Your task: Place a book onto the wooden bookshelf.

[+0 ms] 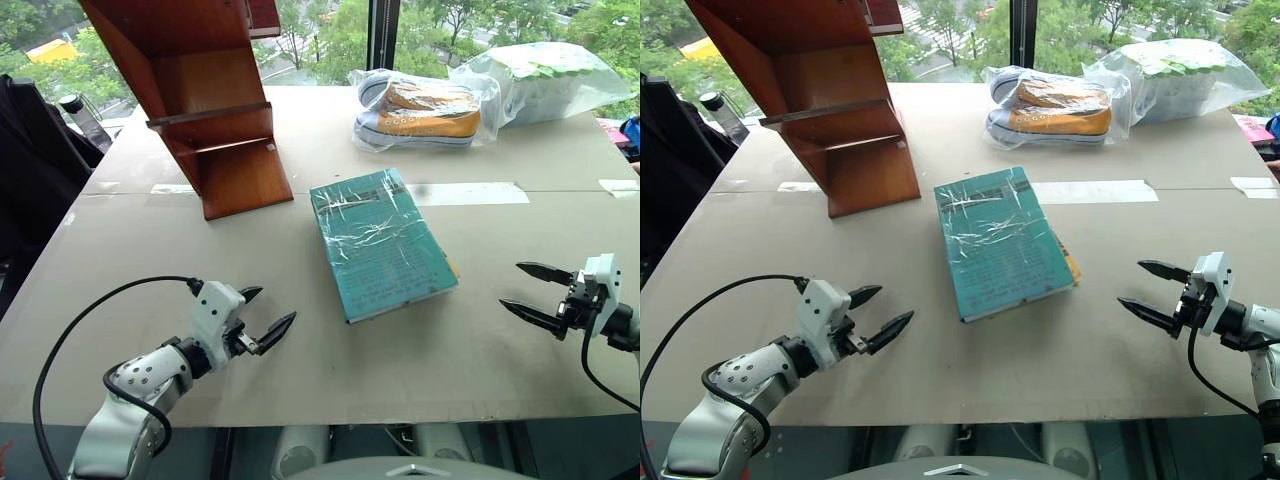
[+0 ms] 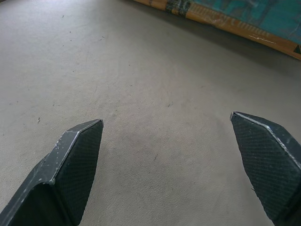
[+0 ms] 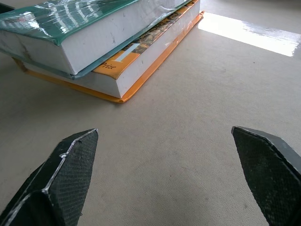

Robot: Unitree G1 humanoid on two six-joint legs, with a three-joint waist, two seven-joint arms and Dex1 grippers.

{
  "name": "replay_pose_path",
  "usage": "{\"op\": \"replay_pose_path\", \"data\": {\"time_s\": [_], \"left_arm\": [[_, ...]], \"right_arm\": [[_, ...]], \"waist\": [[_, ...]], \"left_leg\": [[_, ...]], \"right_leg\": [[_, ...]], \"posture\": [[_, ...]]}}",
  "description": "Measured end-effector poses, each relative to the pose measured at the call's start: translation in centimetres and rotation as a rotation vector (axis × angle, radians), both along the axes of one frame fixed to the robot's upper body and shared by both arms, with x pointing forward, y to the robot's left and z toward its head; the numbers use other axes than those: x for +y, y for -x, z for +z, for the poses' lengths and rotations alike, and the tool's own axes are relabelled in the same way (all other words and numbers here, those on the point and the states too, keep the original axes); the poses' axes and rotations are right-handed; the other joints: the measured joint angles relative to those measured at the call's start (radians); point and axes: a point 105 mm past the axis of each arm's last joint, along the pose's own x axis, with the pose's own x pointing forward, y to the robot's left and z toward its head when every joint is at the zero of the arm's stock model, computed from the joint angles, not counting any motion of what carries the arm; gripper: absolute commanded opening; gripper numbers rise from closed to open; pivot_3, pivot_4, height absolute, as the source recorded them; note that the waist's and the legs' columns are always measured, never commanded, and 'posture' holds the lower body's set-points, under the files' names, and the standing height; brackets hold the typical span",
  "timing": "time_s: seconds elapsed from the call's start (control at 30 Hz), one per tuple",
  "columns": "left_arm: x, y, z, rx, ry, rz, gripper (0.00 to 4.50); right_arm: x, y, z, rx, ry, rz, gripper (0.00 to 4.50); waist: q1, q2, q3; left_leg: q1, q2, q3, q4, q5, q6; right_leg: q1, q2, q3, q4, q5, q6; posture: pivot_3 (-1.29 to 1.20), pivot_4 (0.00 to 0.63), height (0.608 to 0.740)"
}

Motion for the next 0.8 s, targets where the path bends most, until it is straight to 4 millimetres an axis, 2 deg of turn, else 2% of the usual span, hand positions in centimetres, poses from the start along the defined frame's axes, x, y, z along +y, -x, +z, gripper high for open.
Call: {"op": "replay_pose_path", "data": {"time_s": [0.8], "left_arm": [[-0.56, -0.72, 0.75, 0.008, 0.039, -0.032, 4.46]], "right_arm": [[0.07, 0.01, 0.03, -0.014, 0.013, 0.004, 4.50]], "waist": [[0.000, 0.000, 0.000]], "left_leg": [[0.000, -0.002, 0.000, 0.002, 0.000, 0.000]], "right_leg": [[0.000, 0.001, 0.000, 0.002, 0.000, 0.000]], "posture": [[0.00, 0.150, 0.693]]}}
